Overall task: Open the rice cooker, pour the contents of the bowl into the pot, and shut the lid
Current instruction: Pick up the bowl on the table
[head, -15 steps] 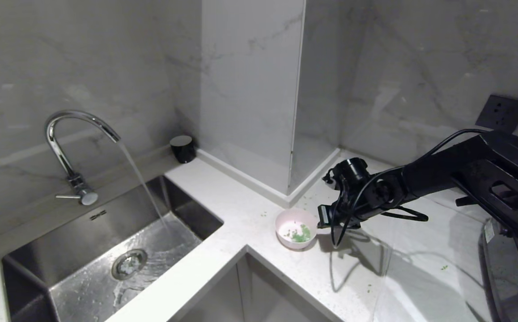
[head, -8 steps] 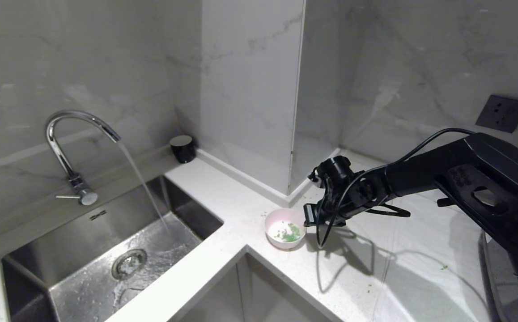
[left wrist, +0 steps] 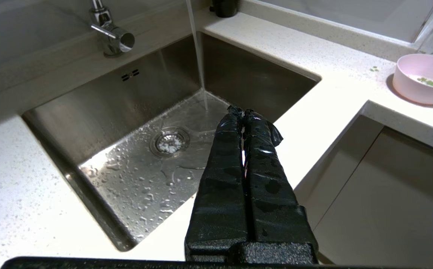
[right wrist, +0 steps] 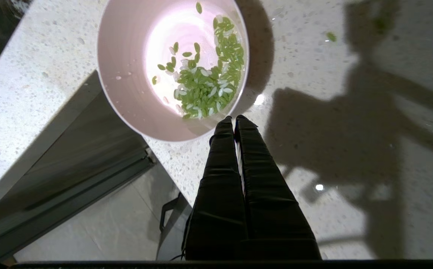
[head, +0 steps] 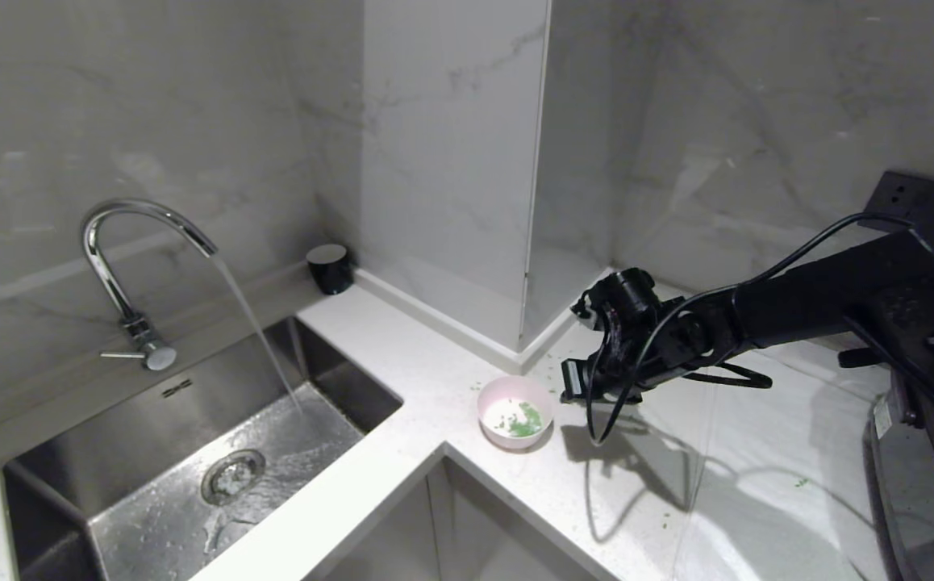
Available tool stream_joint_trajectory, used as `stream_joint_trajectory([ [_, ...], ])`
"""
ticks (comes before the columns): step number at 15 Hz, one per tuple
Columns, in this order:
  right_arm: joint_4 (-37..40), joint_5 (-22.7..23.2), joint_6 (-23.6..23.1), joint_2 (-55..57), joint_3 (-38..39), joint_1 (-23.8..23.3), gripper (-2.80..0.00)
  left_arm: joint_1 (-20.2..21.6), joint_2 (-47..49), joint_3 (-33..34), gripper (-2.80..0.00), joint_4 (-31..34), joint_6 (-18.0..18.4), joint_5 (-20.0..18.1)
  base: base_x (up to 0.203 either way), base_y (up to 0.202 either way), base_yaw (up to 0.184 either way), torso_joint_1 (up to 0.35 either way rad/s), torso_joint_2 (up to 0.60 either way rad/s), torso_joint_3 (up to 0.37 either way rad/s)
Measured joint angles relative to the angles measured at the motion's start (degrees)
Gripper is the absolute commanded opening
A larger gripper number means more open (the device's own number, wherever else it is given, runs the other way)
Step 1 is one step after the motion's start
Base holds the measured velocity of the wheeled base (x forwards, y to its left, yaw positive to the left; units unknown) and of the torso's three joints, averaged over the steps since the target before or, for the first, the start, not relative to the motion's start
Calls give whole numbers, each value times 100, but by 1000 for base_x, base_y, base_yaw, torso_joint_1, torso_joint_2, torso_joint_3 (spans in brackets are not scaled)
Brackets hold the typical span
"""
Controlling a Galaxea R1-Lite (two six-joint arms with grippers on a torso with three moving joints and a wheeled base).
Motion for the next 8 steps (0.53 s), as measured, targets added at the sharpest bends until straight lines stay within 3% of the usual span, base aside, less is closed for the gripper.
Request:
stream_joint_trajectory([
  [4,-16,-329,-130,-1248,827,-277,-280,-2,0,0,-280,0,-121,4,0,0,0,0,0,0],
  [8,-20,-945,-232,-2833,1697,-425,-280,0,0,-2,-280,2,-110,5,0,0,0,0,0,0],
])
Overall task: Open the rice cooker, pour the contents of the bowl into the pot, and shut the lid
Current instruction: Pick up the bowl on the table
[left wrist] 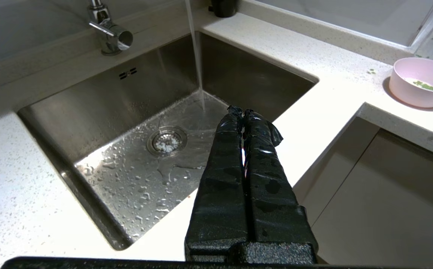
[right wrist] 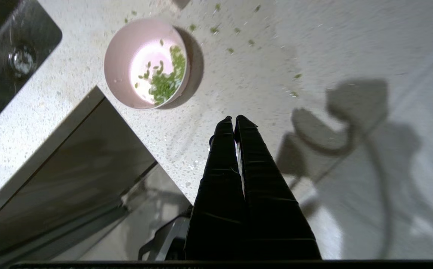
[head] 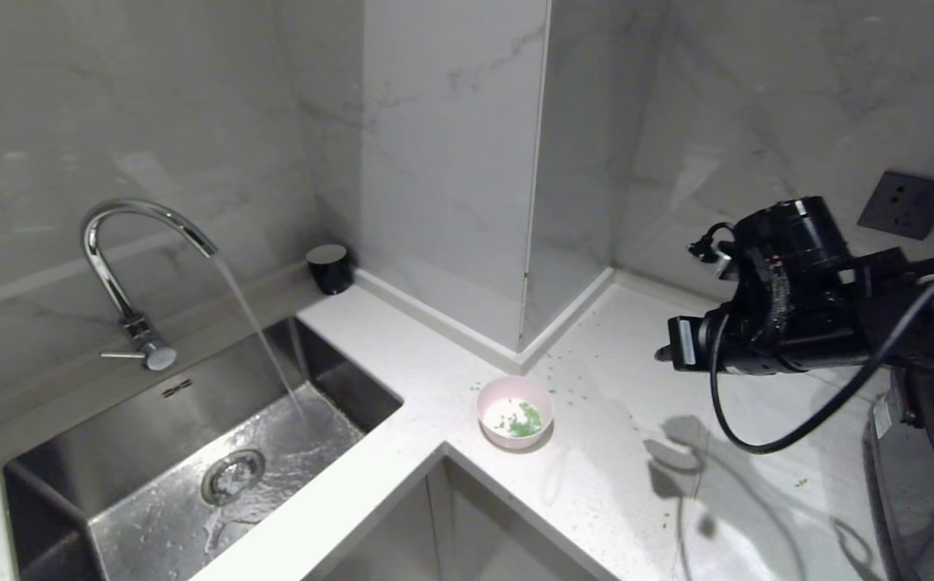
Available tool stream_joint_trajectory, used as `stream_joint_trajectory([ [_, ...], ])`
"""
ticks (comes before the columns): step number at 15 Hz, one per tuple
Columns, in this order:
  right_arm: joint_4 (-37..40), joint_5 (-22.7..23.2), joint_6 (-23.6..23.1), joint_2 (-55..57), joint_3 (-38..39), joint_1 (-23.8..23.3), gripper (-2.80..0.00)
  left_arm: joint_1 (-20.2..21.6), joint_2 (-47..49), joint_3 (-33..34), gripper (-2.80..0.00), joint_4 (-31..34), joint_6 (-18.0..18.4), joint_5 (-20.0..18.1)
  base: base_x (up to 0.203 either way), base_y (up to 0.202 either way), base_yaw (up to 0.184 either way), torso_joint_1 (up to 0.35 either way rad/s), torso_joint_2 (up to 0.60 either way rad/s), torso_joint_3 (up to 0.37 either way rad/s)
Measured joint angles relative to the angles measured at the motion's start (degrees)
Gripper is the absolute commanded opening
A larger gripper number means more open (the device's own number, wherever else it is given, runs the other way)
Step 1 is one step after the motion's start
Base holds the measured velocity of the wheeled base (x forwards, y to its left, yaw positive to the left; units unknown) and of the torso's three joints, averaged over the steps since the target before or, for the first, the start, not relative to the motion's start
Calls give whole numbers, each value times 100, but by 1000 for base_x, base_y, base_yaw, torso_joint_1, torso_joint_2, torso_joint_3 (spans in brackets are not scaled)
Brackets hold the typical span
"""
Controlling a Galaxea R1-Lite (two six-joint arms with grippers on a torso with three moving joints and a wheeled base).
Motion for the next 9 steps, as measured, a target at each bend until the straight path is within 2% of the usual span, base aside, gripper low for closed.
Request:
stream_joint_trajectory([
  [2,4,-515,-130,-789,317,-25,-280,7,0,-9,-280,26,24,-9,0,0,0,0,0,0],
  [5,0,-1394,-803,-1824,672,-27,-280,10,0,-16,-280,37,22,-9,0,0,0,0,0,0],
  [9,6,-2070,-1352,-3263,1041,-13,-280,7,0,-16,-280,33,16,-4,0,0,0,0,0,0],
])
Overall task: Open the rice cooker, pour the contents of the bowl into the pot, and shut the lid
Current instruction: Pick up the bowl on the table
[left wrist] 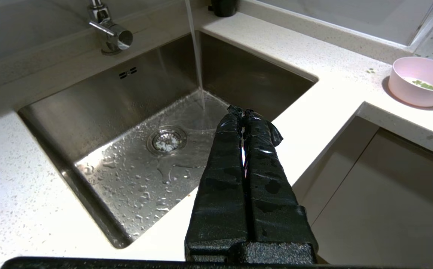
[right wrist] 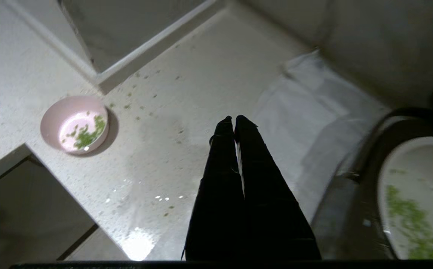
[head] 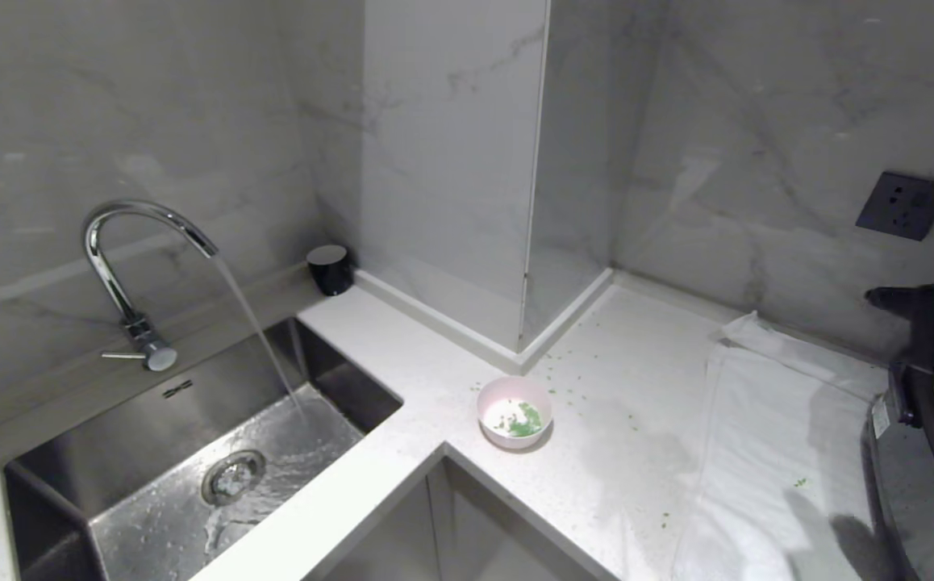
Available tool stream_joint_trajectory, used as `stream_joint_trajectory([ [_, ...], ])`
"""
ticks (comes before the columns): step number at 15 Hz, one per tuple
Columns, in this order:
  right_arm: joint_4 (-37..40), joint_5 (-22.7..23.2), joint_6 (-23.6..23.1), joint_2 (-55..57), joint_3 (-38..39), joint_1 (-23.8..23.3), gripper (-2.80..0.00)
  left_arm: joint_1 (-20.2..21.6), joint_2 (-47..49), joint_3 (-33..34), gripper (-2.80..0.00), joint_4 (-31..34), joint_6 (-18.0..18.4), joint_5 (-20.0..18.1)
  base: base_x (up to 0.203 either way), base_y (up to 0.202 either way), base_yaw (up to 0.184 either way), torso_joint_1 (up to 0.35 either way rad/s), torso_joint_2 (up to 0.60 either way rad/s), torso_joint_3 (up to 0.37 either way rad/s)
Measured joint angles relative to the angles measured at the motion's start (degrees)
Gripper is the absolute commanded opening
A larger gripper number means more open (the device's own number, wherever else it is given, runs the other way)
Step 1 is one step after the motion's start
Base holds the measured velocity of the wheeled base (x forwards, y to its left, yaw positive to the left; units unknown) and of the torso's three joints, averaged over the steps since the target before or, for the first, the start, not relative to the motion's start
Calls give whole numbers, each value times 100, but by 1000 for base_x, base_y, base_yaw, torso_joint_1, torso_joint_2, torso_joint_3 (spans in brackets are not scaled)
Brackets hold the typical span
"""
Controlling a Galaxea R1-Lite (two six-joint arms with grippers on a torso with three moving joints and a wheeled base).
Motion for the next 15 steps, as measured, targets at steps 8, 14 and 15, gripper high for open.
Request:
stream_joint_trajectory([
  [8,-19,-793,-1380,-3088,1247,-1569,-280,0,0,0,-280,-10,5,-14,0,0,0,0,0,0],
  [14,-16,-25,-1465,-5036,2211,-1812,-280,9,0,0,-280,-22,28,-16,0,0,0,0,0,0],
  [15,-8,227,-1476,-5388,2538,-1789,-280,9,0,0,-280,-38,68,-22,0,0,0,0,0,0],
])
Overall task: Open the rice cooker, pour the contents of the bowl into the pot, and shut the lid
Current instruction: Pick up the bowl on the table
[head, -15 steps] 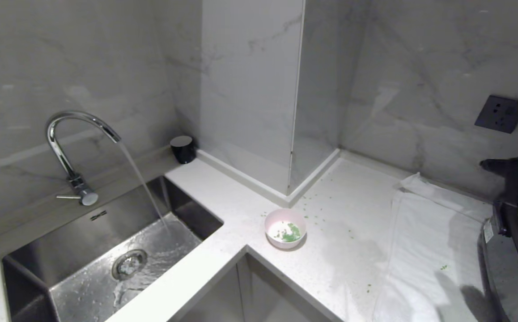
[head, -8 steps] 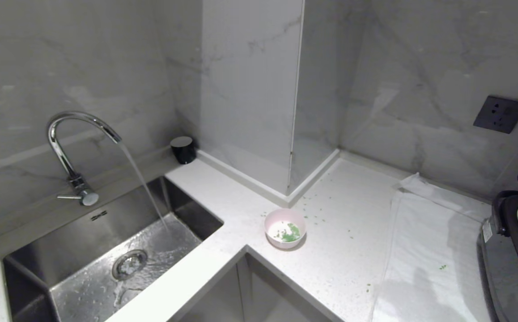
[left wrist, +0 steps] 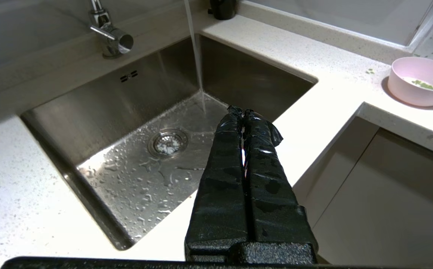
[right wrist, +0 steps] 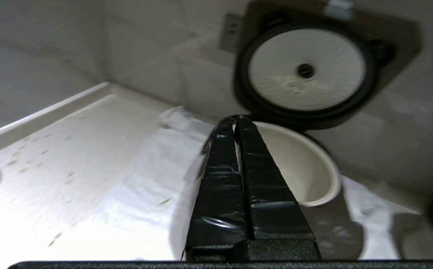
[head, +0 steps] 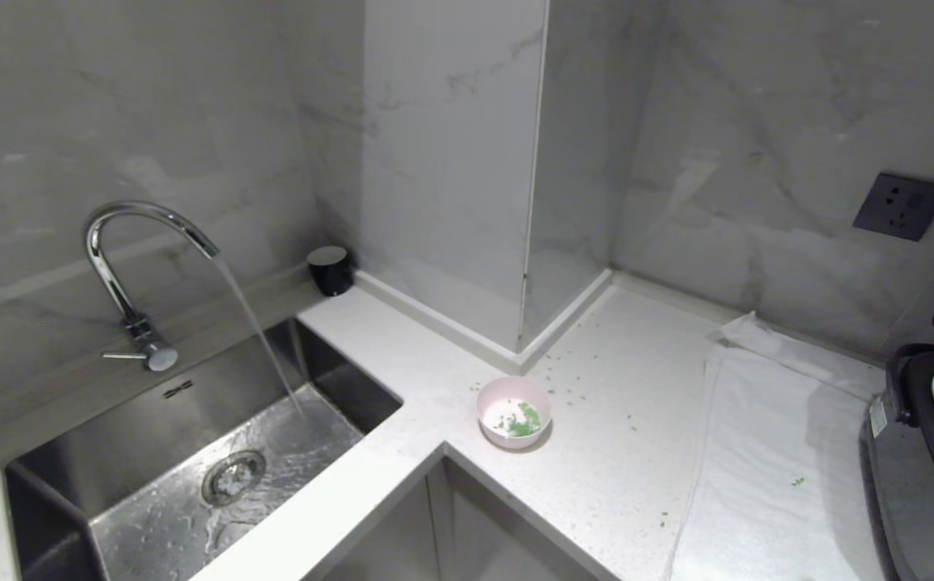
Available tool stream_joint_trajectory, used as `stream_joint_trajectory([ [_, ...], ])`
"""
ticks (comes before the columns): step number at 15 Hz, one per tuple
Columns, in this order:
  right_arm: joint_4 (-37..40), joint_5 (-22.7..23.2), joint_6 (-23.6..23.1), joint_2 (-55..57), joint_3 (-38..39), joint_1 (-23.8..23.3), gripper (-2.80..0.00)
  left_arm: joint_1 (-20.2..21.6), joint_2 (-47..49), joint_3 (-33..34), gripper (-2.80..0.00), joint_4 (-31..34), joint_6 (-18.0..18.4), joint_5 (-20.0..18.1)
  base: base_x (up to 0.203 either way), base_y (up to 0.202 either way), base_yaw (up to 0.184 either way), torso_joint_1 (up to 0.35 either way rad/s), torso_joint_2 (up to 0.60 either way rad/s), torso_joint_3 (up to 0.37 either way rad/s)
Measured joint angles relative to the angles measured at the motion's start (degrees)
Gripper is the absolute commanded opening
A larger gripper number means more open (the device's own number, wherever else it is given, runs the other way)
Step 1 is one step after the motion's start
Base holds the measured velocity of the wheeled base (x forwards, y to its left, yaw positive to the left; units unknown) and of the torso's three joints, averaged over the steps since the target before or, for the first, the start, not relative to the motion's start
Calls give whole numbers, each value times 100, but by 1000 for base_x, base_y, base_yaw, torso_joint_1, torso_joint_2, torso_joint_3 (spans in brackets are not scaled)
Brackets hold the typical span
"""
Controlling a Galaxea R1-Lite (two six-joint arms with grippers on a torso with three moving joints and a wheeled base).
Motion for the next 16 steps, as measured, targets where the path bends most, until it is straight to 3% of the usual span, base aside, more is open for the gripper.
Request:
stream_joint_trajectory([
  [3,-38,700,2,-752,1223,45,-280,0,0,-186,-280,24,138,-71,0,0,0,0,0,0],
  [5,-284,901,28,-985,1989,56,-280,5,34,-442,-280,55,172,-211,0,0,0,0,0,0],
  [8,-798,1582,563,-1136,2600,67,-280,15,477,-951,-280,35,220,-697,0,0,0,0,0,0],
  [10,-800,1820,762,-1169,2742,74,-280,20,1104,-1258,-280,-97,224,-1185,0,0,0,0,0,0],
  [13,-809,1817,1011,-1181,2777,77,-280,1,2568,-1627,-280,-875,205,-1889,0,0,0,0,0,0],
  [16,-824,1742,1112,-1182,2783,79,-280,-414,4303,-2200,-280,-1777,103,-2026,0,0,0,0,0,0],
])
